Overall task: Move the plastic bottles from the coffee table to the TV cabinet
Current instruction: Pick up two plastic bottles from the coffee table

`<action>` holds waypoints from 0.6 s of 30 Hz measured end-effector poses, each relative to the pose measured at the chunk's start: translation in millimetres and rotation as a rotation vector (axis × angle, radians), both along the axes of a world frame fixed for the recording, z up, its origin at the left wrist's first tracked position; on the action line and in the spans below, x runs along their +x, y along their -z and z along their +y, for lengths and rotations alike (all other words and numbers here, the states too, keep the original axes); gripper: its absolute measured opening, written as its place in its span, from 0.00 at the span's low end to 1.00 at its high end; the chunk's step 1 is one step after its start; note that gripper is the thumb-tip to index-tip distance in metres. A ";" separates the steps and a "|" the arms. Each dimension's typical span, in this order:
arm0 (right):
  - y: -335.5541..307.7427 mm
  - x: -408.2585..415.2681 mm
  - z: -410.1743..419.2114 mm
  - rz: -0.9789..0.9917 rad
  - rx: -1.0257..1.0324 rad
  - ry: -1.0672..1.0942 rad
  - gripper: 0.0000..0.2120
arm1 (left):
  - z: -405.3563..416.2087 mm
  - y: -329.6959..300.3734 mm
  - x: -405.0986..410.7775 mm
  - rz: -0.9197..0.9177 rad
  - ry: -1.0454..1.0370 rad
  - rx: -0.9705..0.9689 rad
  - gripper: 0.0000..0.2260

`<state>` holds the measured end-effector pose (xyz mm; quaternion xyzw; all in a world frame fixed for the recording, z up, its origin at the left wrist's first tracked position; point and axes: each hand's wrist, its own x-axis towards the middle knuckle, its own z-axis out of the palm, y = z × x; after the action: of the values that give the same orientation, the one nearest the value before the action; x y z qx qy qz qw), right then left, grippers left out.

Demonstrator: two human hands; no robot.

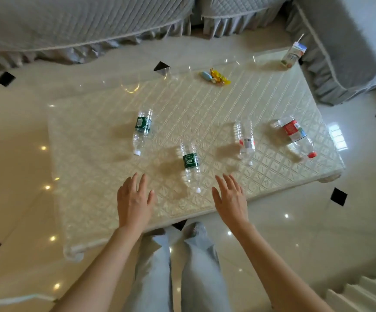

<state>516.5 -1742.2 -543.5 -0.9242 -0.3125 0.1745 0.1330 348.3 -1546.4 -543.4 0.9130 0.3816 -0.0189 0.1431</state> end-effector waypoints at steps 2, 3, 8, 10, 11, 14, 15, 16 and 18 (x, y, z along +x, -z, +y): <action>20.9 -5.8 11.5 0.028 -0.018 0.040 0.21 | 21.4 21.3 4.0 0.037 0.008 -0.044 0.22; 32.0 -9.4 17.7 0.043 -0.022 0.064 0.21 | 32.3 33.7 5.9 0.060 0.014 -0.063 0.23; 80.4 -26.0 43.2 0.110 -0.047 0.108 0.23 | 74.2 88.9 19.4 0.137 0.048 -0.115 0.30; 100.1 -28.1 52.3 0.123 -0.067 0.108 0.24 | 87.5 108.1 26.9 0.124 0.054 -0.112 0.32; 110.1 -28.2 56.1 0.126 -0.078 0.113 0.25 | 93.6 116.9 30.9 0.115 0.059 -0.111 0.33; 137.2 -25.1 68.9 0.151 -0.102 0.166 0.31 | 110.4 146.7 42.6 0.100 0.055 -0.122 0.34; 145.8 -23.2 73.6 0.160 -0.106 0.185 0.33 | 116.1 157.4 46.0 0.097 0.056 -0.129 0.34; 155.0 -21.0 78.0 0.169 -0.113 0.199 0.34 | 121.6 168.1 49.2 0.096 0.059 -0.133 0.35; 173.0 -15.9 87.1 0.182 -0.128 0.204 0.36 | 132.4 186.3 56.7 0.091 0.049 -0.136 0.36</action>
<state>500.6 -1655.1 -716.5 -0.9382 -0.1918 0.2627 0.1185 405.0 -1414.1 -729.7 0.9084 0.3631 -0.0897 0.1869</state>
